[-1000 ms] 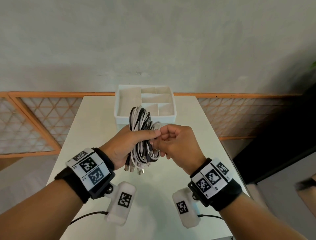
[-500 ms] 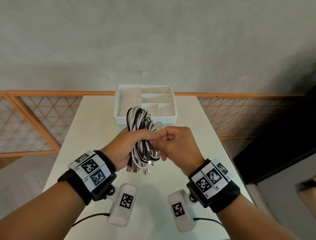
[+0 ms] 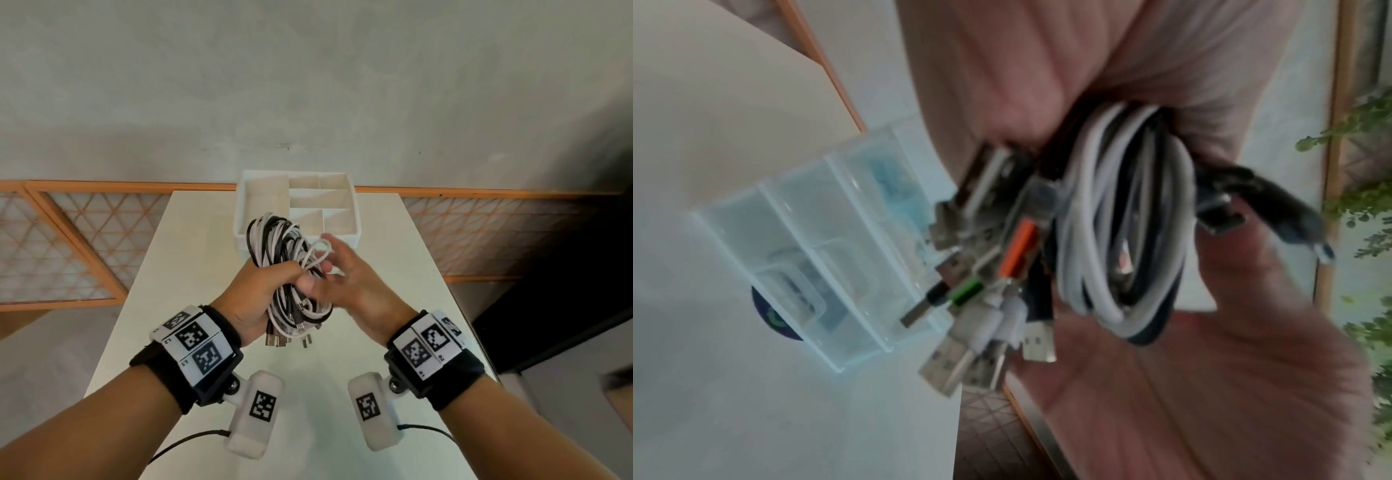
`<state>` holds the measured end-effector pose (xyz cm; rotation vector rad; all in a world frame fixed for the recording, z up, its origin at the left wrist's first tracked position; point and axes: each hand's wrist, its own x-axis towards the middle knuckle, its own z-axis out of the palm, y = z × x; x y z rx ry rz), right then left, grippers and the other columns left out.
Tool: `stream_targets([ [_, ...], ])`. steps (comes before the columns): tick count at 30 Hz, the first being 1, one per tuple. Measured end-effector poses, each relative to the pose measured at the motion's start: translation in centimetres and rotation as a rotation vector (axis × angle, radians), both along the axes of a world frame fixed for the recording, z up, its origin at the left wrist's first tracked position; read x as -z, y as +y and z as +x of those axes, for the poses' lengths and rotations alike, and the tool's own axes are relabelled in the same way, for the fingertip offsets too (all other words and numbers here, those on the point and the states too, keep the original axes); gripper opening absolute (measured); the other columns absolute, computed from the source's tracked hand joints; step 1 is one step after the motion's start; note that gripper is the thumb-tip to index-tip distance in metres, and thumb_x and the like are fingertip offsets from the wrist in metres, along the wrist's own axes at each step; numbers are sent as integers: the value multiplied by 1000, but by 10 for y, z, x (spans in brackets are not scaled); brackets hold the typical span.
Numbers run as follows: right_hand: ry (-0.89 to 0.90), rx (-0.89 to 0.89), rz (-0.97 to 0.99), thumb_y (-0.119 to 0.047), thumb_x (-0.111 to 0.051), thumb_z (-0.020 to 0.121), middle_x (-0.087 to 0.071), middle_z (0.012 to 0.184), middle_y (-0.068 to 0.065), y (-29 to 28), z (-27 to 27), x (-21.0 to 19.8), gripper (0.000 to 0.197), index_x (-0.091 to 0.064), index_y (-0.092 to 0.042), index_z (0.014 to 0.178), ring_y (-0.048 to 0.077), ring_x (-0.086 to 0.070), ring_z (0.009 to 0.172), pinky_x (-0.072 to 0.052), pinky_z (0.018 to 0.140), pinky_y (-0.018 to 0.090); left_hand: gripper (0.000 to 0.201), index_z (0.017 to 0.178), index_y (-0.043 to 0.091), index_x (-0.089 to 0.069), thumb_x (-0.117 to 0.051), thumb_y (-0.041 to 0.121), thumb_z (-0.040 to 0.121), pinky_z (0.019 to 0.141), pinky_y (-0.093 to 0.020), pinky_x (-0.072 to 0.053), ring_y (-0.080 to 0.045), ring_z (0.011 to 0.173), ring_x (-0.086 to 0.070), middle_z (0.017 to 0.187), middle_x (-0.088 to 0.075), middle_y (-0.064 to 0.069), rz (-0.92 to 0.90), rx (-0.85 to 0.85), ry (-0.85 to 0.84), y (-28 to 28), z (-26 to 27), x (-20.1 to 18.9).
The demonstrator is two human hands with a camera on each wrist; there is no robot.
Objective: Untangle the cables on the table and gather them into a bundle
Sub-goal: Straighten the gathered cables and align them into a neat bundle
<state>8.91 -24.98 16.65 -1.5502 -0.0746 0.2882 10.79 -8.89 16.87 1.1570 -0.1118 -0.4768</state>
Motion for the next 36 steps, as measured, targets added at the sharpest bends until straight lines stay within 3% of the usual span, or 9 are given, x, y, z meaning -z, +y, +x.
stream_targets([
  [3, -55, -99, 136, -2, -84, 72, -61, 132, 19, 13, 1, 2, 88, -35, -9, 145, 33, -58, 127, -44, 111, 52, 16, 80, -15, -61, -58, -2, 71, 57, -30, -52, -26, 66, -60, 72, -59, -19, 80, -4, -54, -8, -1, 2],
  [7, -143, -98, 28, 14, -84, 67, -66, 117, 22, 17, 3, 6, 76, -46, 4, 131, 32, -67, 113, -55, 97, 50, 10, 82, 3, -69, -61, -2, 77, 58, -31, -51, -21, 69, -61, 73, -61, -15, 209, 55, -103, -5, 1, 3],
  [10, -154, -27, -152, 4, -84, 61, -70, 99, 12, 19, 5, 15, 68, -51, -2, 120, 26, -72, 94, -61, 79, 42, 14, 92, 11, -74, -64, 5, 86, 68, -34, -56, -20, 81, -70, 84, -72, -9, 330, 111, -118, -2, 2, 8],
  [14, -129, 8, -287, -10, -87, 57, -72, 101, 1, 14, 6, 25, 75, -48, -24, 120, 18, -74, 93, -63, 78, 47, 27, 115, 16, -72, -73, 19, 87, 93, -44, -54, -26, 106, -70, 111, -75, -11, 339, 157, -38, 9, 2, 12],
  [18, -165, 22, -371, -6, -84, 61, -72, 96, -4, 15, 7, 24, 73, -45, -26, 119, 11, -73, 87, -64, 73, 37, 44, 113, 13, -72, -83, 18, 71, 80, -38, -57, -24, 100, -73, 107, -76, -11, 295, 33, 17, 4, 0, 8],
  [23, -149, 15, -377, -9, -85, 60, -73, 96, -2, 13, 14, 24, 73, -46, -26, 119, 14, -74, 85, -64, 72, 37, 29, 94, 14, -76, -80, 0, 69, 68, -34, -59, -23, 86, -75, 88, -78, -8, 415, -219, -25, -9, 2, 15],
  [29, -157, -2, -484, -18, -95, 54, -70, 96, -9, 25, 15, 40, 92, -37, -26, 125, 7, -72, 76, -56, 57, 19, 28, 82, 26, -73, -78, 11, 58, 70, -40, -63, -20, 79, -74, 77, -77, 3, 549, -389, 72, -17, 6, 34],
  [33, -159, 74, -628, -21, -82, 54, -69, 88, -3, 30, 19, 61, 79, -36, -25, 117, 15, -70, 75, -62, 63, 39, 38, 81, 23, -76, -76, 14, 44, 77, -50, -61, -25, 83, -74, 80, -77, -1, 601, -320, 82, -15, 10, 37],
  [36, -161, 59, -629, -20, -79, 53, -69, 82, -3, 27, 24, 67, 74, -38, -26, 114, 17, -70, 66, -62, 56, 42, 41, 82, 21, -75, -79, 15, 42, 77, -48, -62, -24, 82, -74, 79, -77, -1, 649, -283, 44, -12, 14, 39],
])
